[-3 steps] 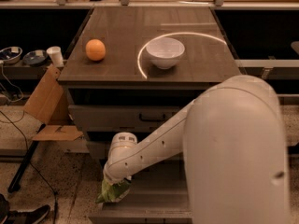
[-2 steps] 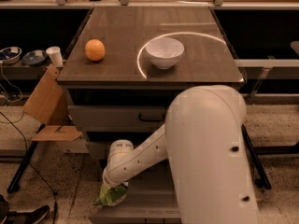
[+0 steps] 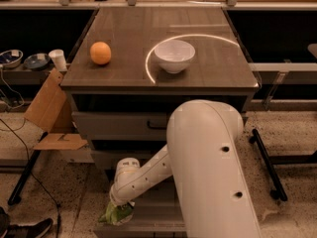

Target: Place green jalapeno chip bag into bottom drawer

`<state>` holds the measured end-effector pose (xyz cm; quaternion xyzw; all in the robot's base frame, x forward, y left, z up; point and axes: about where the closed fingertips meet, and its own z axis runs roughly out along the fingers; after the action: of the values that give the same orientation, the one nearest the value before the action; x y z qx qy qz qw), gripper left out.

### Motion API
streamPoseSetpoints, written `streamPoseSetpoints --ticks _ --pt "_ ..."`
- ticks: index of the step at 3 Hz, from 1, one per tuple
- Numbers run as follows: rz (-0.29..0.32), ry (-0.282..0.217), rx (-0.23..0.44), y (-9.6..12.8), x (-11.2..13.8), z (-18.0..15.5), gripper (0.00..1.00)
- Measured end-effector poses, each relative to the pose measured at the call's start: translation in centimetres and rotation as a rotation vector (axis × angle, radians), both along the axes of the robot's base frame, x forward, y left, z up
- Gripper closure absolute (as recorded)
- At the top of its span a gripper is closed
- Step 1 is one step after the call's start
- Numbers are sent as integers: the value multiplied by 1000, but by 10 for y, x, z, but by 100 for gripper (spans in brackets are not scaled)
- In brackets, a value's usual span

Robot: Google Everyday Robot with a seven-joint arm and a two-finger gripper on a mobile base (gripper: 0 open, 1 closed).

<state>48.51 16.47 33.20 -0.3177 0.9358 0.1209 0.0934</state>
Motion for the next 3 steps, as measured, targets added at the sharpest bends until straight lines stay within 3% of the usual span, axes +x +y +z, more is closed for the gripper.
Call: streamPoseSetpoints --ticks 1,2,3 --pt "-26 -16 -27 -9 12 -15 100" --pt "-104 -58 -51 -26 35 -35 100" --pt "-183 -110 -141 -44 66 -63 100"
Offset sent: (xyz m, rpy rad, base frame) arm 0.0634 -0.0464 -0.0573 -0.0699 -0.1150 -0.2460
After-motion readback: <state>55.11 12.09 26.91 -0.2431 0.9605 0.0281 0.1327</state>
